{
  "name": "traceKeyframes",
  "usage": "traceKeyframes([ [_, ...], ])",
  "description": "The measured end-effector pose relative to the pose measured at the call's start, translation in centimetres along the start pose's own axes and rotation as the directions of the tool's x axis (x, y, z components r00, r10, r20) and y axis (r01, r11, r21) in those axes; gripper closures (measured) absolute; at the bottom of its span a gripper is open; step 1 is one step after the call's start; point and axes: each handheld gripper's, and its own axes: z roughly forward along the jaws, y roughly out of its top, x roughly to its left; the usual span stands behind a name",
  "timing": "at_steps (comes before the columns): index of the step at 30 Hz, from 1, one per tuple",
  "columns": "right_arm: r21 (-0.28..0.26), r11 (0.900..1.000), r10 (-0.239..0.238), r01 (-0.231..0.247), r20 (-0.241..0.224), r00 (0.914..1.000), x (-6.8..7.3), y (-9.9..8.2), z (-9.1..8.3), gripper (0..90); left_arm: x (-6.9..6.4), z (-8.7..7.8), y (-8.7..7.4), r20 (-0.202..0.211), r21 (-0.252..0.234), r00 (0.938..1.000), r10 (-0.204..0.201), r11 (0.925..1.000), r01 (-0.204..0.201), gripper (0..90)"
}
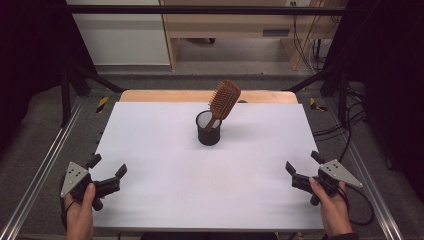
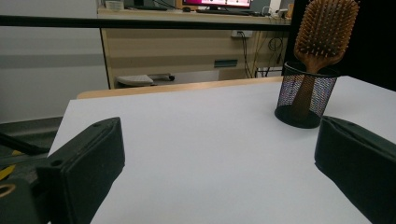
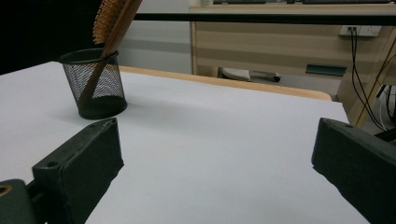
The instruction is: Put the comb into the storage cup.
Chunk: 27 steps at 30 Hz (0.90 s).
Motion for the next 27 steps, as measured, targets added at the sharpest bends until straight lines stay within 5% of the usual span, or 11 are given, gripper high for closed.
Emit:
traceKeyframes([
  [27, 0.029, 0.9992, -0.027, 0.028, -0.051, 0.9983, 1.4, -1.1, 0.9, 2.4, -0.6, 0.3, -0.2, 0.026, 0.015, 0.9992, 0.031, 0.9994, -0.031, 1.7],
])
